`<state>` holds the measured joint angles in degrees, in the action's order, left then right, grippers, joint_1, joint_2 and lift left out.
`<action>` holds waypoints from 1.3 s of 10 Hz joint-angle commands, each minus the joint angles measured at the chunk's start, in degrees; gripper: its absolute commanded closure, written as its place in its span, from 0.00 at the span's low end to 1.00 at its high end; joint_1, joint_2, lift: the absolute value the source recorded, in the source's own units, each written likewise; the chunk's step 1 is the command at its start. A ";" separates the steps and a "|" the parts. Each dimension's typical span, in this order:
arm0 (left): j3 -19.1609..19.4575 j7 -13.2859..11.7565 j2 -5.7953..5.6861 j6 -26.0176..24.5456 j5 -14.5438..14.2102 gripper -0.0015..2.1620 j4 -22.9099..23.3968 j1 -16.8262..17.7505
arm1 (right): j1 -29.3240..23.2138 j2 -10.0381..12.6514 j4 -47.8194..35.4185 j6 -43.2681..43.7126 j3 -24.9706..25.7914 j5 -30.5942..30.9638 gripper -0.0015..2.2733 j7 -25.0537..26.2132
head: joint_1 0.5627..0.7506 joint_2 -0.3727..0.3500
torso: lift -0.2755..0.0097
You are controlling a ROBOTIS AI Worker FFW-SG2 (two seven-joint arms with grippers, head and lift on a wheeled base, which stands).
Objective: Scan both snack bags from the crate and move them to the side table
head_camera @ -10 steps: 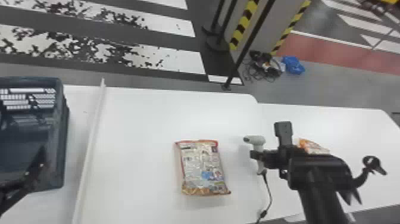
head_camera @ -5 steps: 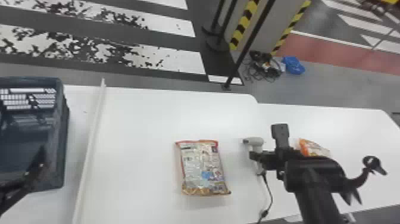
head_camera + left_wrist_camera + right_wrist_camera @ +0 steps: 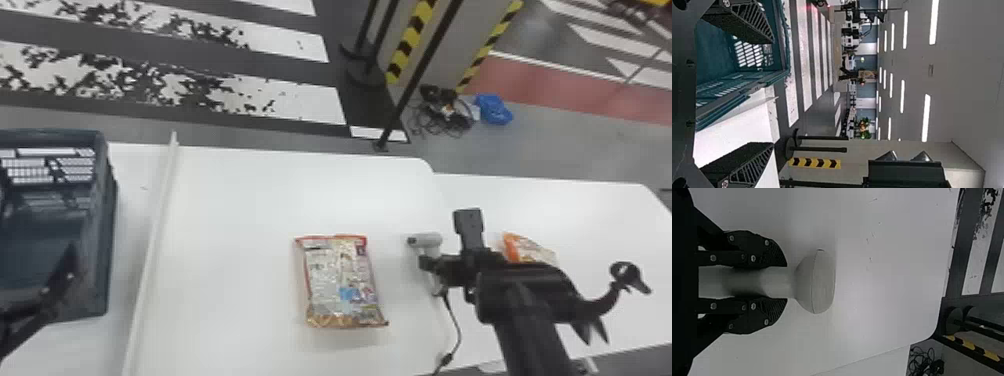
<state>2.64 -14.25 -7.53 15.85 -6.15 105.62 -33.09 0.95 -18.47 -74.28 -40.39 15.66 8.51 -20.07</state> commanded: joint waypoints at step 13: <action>0.09 0.01 0.24 -0.17 0.17 0.03 0.29 -0.39 | -16.86 3.18 -33.30 -25.49 6.40 -16.06 0.06 -10.96 | 0.70 0.11 | 0.86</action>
<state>2.72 -14.24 -7.29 15.68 -5.97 105.91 -33.52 -16.10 -15.34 -107.58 -65.14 22.78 -7.23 -30.96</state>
